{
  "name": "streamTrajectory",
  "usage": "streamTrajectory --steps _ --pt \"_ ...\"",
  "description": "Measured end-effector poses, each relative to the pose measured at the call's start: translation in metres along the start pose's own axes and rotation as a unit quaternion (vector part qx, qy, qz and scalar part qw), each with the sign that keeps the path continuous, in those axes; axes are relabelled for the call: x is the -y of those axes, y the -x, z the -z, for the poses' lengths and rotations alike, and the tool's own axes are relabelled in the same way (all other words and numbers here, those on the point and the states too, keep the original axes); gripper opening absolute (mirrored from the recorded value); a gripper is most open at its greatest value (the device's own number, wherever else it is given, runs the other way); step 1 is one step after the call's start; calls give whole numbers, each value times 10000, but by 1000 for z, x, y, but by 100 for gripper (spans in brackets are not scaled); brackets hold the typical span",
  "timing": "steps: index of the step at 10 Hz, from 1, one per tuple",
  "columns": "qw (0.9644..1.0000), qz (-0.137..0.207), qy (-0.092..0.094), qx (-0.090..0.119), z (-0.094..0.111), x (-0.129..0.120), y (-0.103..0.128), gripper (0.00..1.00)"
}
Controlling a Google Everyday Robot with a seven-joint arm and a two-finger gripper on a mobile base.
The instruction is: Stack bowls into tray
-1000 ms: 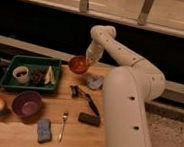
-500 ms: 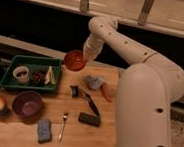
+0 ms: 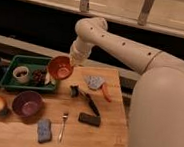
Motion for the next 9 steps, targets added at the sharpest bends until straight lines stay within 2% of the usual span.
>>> streamTrajectory --steps 6,7,9 --pt "9999 83 59 -30 0 -4 -2 0" --pt "9997 208 79 -59 -1 -8 -3 0" --pt "9976 629 183 -218 -12 -37 -12 0"
